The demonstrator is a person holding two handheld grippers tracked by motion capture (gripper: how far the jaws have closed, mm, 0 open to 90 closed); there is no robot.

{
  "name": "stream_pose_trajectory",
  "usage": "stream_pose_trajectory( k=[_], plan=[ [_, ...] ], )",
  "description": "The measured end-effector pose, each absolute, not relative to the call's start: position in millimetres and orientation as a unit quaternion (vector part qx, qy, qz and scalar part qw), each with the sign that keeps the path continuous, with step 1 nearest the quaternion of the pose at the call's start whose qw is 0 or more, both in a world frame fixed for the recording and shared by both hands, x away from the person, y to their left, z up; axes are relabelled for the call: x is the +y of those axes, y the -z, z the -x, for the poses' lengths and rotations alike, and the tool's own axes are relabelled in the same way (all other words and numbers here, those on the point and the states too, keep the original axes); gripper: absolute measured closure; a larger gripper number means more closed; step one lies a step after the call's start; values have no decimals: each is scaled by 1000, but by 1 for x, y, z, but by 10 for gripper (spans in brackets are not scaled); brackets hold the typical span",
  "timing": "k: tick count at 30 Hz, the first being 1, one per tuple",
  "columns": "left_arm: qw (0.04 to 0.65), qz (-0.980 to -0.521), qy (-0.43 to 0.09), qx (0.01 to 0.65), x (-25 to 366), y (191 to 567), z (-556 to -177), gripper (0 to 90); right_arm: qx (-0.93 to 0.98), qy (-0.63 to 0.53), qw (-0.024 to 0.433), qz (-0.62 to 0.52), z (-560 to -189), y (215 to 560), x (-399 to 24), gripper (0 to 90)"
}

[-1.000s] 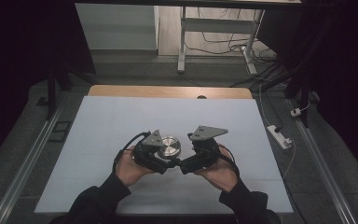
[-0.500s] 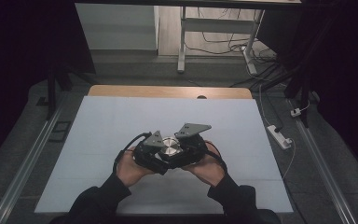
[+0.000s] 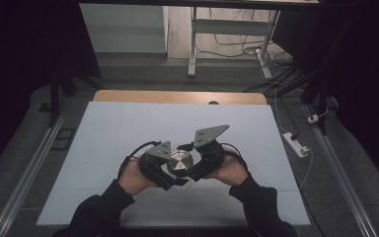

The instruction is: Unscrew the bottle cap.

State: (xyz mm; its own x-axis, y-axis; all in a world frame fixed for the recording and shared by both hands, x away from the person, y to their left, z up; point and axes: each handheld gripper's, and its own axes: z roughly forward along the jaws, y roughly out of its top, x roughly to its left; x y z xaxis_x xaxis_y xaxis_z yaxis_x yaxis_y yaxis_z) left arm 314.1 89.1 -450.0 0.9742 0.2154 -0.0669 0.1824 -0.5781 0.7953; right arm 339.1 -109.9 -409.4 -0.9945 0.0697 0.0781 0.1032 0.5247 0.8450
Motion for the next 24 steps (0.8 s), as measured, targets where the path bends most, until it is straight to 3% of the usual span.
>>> stream_pose_trajectory(
  k=[5,6,7,9,12,14,20,24],
  plan=[
    [442,-893,-4,84,85,450,-310,151,-860,504,79,-30,-347,416,-116,177],
    [443,-893,-6,85,84,451,-310,151,-858,506,79,-23,-348,417,-116,122],
    [438,-894,-15,95,84,451,-311,151,-859,507,72,-8,-347,416,-116,60],
    [438,-891,-24,117,86,453,-313,151,-856,513,57,21,-345,412,-116,21],
    [434,-887,-44,153,89,453,-316,151,-855,511,-3,94,-341,399,-119,8],
    [438,-880,-52,178,91,454,-317,151,-854,501,-44,132,-336,394,-119,11],
    [425,-875,-81,217,92,454,-317,151,-854,475,-109,179,-322,397,-104,64],
    [413,-881,-90,213,90,453,-316,151,-855,469,-117,187,-319,405,-95,102]
  ],
)
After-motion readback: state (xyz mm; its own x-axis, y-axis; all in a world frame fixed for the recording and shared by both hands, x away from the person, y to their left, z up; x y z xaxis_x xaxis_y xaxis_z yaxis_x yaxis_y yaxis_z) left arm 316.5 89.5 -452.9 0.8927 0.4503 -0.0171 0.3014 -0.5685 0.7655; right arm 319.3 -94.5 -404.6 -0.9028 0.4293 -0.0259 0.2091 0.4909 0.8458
